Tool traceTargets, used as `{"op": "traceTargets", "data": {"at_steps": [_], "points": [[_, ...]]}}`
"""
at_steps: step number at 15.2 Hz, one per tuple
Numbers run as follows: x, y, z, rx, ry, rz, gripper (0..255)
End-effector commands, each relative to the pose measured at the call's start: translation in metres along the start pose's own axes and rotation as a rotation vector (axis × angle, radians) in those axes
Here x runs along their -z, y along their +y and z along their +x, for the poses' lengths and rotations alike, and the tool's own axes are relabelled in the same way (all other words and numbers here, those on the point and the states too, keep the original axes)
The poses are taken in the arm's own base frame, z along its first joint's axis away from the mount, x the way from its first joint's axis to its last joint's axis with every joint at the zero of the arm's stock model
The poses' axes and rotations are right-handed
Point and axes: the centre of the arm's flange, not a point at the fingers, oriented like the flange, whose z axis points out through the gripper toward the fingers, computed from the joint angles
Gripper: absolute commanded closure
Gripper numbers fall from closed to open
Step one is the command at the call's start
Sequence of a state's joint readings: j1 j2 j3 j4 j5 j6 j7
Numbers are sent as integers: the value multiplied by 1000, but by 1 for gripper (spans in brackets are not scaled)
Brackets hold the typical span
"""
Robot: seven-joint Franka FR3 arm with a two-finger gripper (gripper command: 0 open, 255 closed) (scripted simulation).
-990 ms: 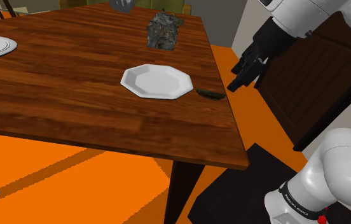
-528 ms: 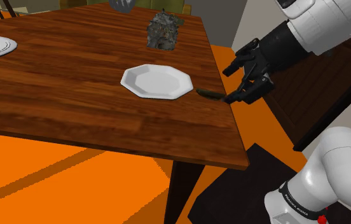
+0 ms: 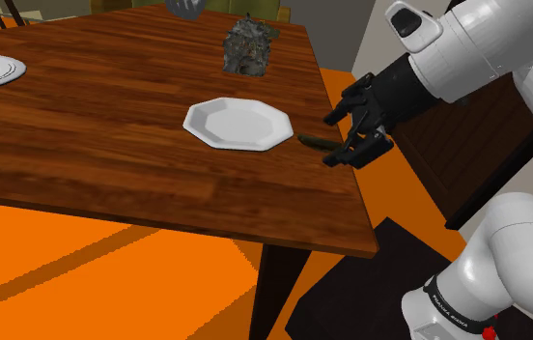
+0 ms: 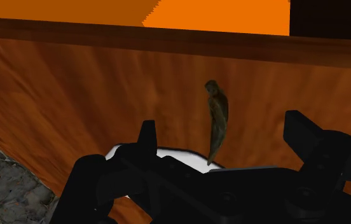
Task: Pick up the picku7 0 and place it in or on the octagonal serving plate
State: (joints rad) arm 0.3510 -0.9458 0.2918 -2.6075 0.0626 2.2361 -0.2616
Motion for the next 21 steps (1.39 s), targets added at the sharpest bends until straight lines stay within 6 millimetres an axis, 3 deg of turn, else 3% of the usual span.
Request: {"op": "traceTargets", "data": {"at_steps": [1, 6, 7, 16, 21], "points": [[-1, 0, 0, 0, 0, 0, 0], [-1, 0, 0, 0, 0, 0, 0], [-1, 0, 0, 0, 0, 0, 255], [-1, 0, 0, 0, 0, 0, 255], [21, 8, 12, 0, 0, 0, 255]]}}
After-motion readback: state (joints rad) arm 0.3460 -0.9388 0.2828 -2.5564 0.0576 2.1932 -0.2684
